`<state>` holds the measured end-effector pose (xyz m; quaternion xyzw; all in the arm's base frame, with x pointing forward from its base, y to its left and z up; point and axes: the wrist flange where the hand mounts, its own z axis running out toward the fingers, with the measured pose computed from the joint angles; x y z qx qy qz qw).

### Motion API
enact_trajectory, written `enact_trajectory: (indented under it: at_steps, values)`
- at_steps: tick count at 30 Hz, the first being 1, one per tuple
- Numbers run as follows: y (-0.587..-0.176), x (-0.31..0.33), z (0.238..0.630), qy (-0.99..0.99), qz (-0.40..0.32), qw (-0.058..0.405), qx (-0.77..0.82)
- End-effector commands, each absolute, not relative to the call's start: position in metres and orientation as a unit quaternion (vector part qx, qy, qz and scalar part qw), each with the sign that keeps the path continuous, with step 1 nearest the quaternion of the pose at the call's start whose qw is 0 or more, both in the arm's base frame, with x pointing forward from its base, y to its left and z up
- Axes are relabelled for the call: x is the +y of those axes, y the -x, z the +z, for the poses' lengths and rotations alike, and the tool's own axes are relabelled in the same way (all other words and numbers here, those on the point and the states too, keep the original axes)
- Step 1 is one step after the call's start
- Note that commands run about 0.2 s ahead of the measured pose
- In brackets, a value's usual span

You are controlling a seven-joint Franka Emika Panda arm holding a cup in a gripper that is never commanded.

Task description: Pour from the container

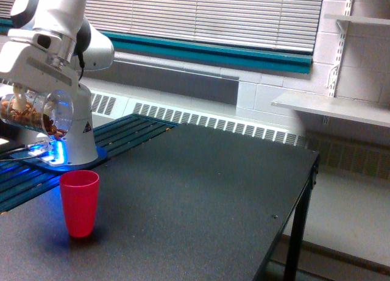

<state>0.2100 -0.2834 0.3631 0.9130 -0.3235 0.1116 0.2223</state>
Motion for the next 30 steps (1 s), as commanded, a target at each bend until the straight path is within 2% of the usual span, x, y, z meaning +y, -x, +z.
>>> enact_trajectory:
  at_steps: [1,16,30]
  values:
    - [-0.217,-0.282,0.368,-0.913,0.112,0.231,-0.317]
    - [-0.228,-0.282,0.374,-0.915,0.112,0.243,-0.302]
    - [-0.220,-0.283,0.371,-0.915,0.094,0.258,-0.295]
